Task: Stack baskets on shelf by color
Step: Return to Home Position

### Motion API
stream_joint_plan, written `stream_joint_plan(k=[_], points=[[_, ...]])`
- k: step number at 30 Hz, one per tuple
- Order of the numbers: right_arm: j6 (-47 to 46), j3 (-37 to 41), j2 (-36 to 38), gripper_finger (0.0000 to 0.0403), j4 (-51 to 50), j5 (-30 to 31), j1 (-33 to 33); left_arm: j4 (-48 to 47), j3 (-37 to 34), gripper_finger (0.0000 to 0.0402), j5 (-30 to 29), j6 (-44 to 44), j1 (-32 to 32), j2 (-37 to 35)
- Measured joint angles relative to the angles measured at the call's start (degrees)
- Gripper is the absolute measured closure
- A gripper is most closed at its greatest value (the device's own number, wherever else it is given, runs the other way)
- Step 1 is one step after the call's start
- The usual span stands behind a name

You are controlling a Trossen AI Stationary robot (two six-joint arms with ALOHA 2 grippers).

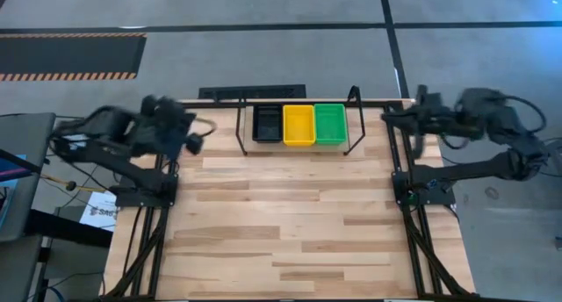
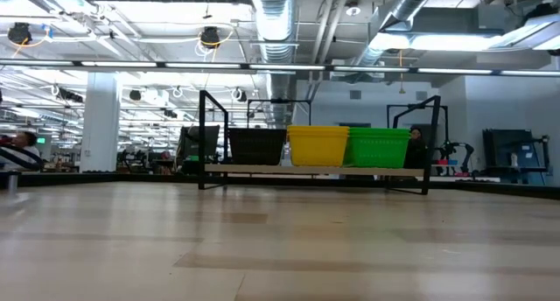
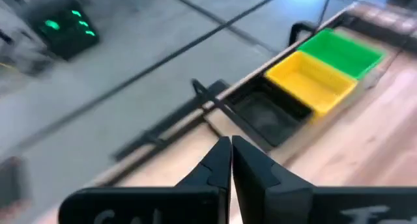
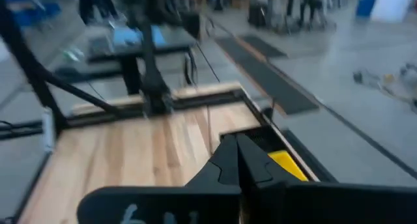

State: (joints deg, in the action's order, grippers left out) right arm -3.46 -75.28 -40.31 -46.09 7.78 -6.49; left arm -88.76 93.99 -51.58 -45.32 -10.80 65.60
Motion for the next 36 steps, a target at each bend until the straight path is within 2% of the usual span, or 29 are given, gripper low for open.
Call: stream_joint_plan(k=[3,7,10,13,17,22,27,32,36], points=[[-1.5,2.8,6.8,0.0403,2.4,0.8,1.6,9.2,-14.9,0.0401,-0.8,-5.2,-5.3,-11.0],[-3.3,5.6,14.7,0.0397,6.5,1.3,2.2,28.2,-32.2,0.0401,-0.9,-1.1,-10.3,-22.6],[-2.3,7.3,18.2,0.0385,6.3,1.1,2.4,37.4,-42.1,0.0401,-0.9,0.5,-11.4,-28.2],[-2.5,9.0,20.7,0.038,6.5,2.7,2.2,42.4,-49.3,0.0401,0.2,-2.5,-11.5,-32.2],[-1.2,11.3,21.6,0.0383,3.9,2.8,2.2,44.5,-55.5,0.0401,2.2,-6.4,-11.5,-34.9],[-1.0,18.1,22.1,0.0397,2.6,-1.6,2.2,51.0,-61.4,0.0401,2.0,-1.2,-11.5,-35.8],[5.4,29.1,27.8,0.0397,17.0,-10.7,2.4,54.9,-67.3,0.0401,1.9,0.9,-11.5,-39.4],[1.2,37.3,39.6,0.0393,20.6,-10.9,2.4,59.0,-73.0,0.0401,1.8,5.0,-11.5,-48.3],[-1.1,39.6,39.8,0.0396,19.6,-11.6,2.6,64.7,-77.0,0.0401,2.9,12.6,-11.5,-58.2]])
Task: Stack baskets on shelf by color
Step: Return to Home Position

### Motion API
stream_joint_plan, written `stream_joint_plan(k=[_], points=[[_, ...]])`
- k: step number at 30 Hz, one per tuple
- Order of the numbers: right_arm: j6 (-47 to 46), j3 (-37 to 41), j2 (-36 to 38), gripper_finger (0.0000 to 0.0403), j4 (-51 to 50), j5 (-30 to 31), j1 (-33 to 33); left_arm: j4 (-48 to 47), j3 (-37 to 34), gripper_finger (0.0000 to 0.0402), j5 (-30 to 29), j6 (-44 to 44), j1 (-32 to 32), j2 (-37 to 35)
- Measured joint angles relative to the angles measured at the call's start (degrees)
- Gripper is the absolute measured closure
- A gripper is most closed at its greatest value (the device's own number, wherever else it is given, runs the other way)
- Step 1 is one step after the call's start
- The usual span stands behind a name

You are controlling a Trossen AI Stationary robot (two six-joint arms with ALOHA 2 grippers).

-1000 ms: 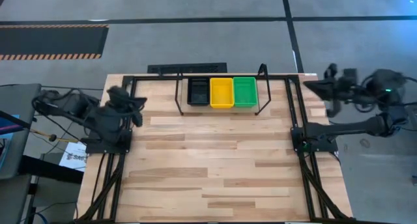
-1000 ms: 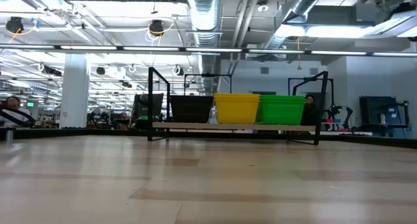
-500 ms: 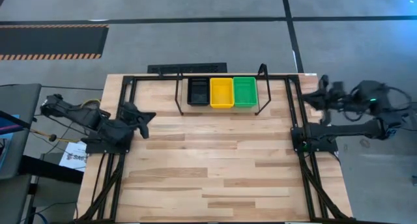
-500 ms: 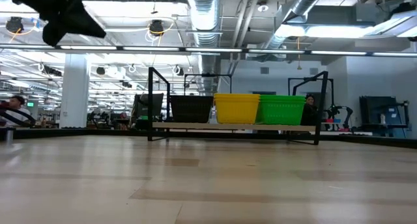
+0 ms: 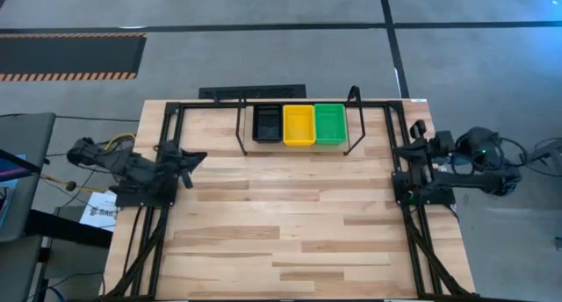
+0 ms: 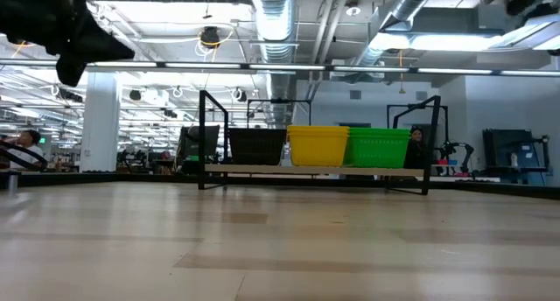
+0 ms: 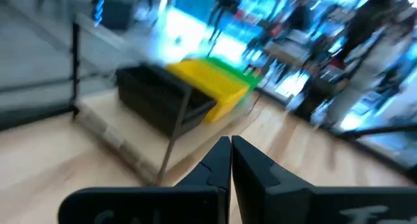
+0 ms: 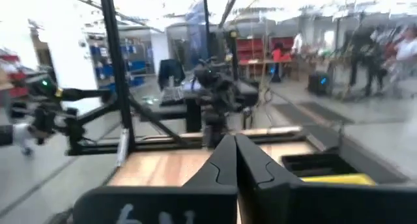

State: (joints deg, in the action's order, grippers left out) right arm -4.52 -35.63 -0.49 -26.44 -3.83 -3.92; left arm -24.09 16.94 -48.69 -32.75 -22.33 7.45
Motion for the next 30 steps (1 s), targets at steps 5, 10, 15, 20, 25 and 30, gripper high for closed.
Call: stream_joint_plan(k=[5,10,15,20,25,30], points=[[1.6,3.7,-1.5,0.0398,4.9,-2.1,0.9,8.3,-5.1,0.0401,3.3,10.3,0.2,-7.3],[0.9,9.0,0.1,0.0399,12.3,-4.9,2.5,10.4,-8.5,0.0401,10.5,9.1,0.6,-7.4],[-2.5,13.3,0.3,0.0399,18.0,-8.8,4.2,20.8,-12.3,0.0401,24.2,10.7,0.7,-7.3],[-4.3,13.5,0.3,0.0385,13.2,-3.7,4.1,17.4,-13.1,0.0401,22.9,10.7,0.7,-7.3],[-3.9,13.7,0.2,0.037,0.4,-2.4,3.7,14.4,-12.3,0.0401,14.3,8.0,0.7,-7.1],[-10.8,13.7,0.0,0.0368,-4.2,-2.0,3.7,14.2,-12.3,0.0401,17.1,4.5,0.7,-7.1]])
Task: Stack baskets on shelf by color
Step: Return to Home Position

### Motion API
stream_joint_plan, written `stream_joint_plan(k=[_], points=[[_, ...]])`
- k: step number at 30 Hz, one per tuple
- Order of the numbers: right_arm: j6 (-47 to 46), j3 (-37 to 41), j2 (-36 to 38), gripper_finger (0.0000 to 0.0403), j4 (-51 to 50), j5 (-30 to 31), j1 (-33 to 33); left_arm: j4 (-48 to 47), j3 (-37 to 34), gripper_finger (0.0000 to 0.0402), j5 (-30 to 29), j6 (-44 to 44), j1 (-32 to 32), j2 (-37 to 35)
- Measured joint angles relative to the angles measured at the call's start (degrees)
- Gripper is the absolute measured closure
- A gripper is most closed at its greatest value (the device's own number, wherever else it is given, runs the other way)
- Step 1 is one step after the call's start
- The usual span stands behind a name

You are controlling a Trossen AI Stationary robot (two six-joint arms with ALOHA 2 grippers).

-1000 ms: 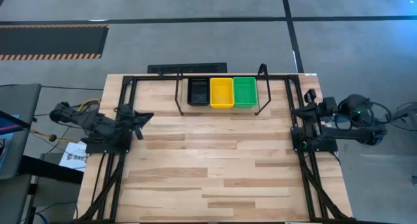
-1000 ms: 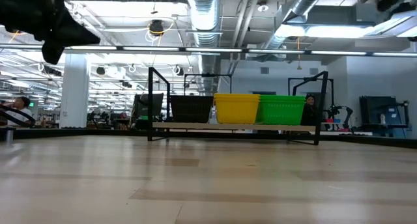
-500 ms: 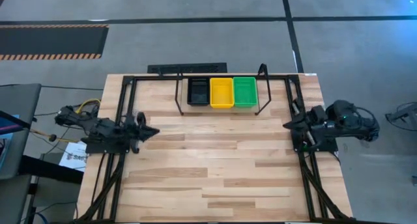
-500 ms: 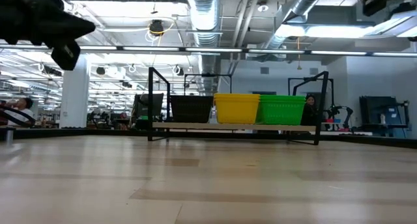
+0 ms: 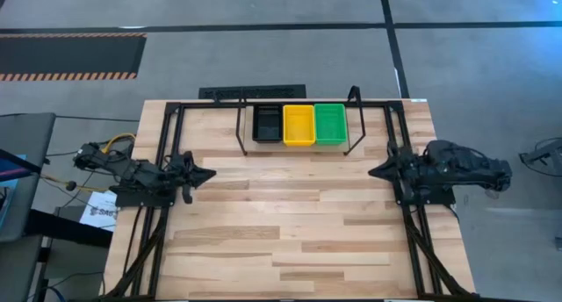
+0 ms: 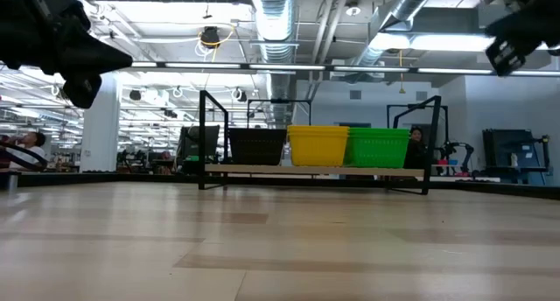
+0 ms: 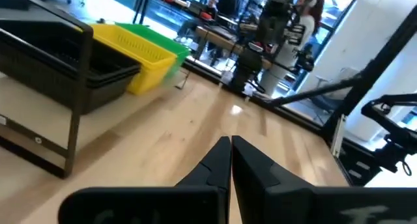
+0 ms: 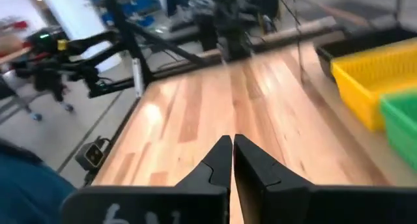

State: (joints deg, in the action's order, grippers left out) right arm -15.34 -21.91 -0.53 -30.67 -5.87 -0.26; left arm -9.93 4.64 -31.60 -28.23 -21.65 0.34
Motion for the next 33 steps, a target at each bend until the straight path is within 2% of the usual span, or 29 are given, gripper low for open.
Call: stream_joint_plan(k=[3,5,7,9,12,18,20,23,27,33], points=[[9.1,0.0,0.1,0.0368,6.6,-6.7,0.8,-0.1,0.0,0.0401,-1.9,0.0,0.1,0.0],[16.0,0.0,0.2,0.0367,14.2,-10.2,1.7,0.2,0.0,0.0401,-5.6,0.0,0.1,0.0],[18.2,-0.2,0.2,0.0367,20.5,-10.5,2.6,0.6,-0.1,0.0401,-9.9,-0.2,0.1,0.0],[18.4,-0.2,-0.2,0.0367,22.0,-10.3,3.2,0.7,-0.1,0.0401,-12.5,0.2,0.1,0.0],[18.5,1.0,-2.4,0.0367,20.9,-9.4,3.9,0.8,-0.2,0.0401,-12.5,5.4,0.1,0.0],[21.2,13.0,-6.7,0.0367,39.0,-10.4,5.4,2.5,-0.4,0.0401,-10.9,13.9,0.2,0.0],[20.4,15.9,-6.2,0.0367,41.1,-10.3,5.4,3.1,-0.4,0.0401,-10.8,17.0,0.5,0.0],[18.5,16.9,-4.1,0.0367,40.1,-9.3,4.5,2.9,-0.4,0.0401,-10.8,17.9,1.4,0.0],[18.4,16.0,0.0,0.0367,32.5,-9.2,2.5,1.2,-0.3,0.0401,-10.8,17.9,2.3,0.0],[18.7,14.3,0.4,0.0367,25.8,-8.9,-1.7,1.0,-0.2,0.0401,-9.1,19.2,2.7,0.0]])
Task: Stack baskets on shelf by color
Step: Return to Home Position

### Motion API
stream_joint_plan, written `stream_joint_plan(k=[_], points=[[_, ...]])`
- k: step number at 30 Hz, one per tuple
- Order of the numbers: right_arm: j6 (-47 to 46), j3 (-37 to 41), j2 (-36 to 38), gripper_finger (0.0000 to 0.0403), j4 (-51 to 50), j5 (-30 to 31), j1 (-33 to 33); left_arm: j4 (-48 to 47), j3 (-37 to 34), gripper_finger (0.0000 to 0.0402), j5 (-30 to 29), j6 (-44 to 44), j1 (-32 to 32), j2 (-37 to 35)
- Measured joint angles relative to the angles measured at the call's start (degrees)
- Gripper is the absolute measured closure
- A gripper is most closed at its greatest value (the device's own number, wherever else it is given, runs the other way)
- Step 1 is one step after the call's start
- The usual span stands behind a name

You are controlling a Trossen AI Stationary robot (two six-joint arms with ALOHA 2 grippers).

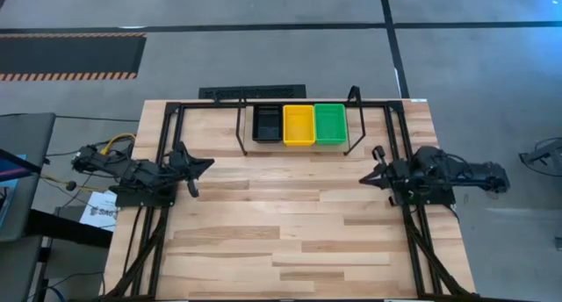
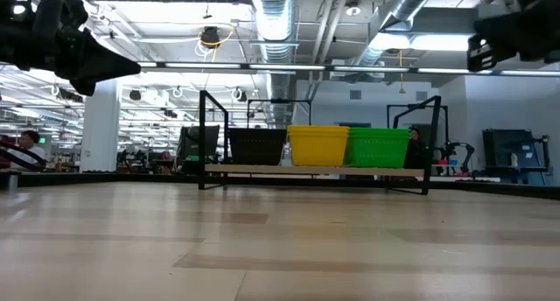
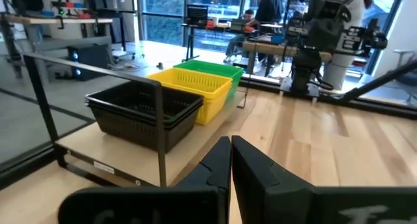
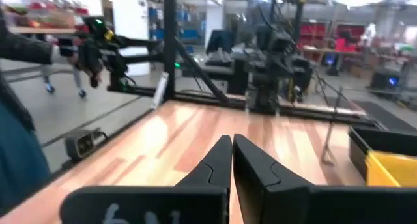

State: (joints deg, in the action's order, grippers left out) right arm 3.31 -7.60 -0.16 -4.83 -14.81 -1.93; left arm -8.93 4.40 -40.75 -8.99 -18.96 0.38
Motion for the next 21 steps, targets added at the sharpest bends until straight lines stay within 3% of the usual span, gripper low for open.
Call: stream_joint_plan(k=[10,17,21], points=[[-0.2,4.0,0.0,0.0367,-0.3,-0.1,-5.8,-0.2,0.0,0.0401,-0.7,1.9,0.0,0.0],[1.9,4.3,0.0,0.0367,0.8,-2.1,-6.5,-0.2,0.0,0.0401,-0.5,4.0,0.0,0.0],[-1.8,4.3,0.0,0.0367,0.5,-2.2,-6.5,-0.3,0.0,0.0401,-0.5,1.6,0.0,0.0]])
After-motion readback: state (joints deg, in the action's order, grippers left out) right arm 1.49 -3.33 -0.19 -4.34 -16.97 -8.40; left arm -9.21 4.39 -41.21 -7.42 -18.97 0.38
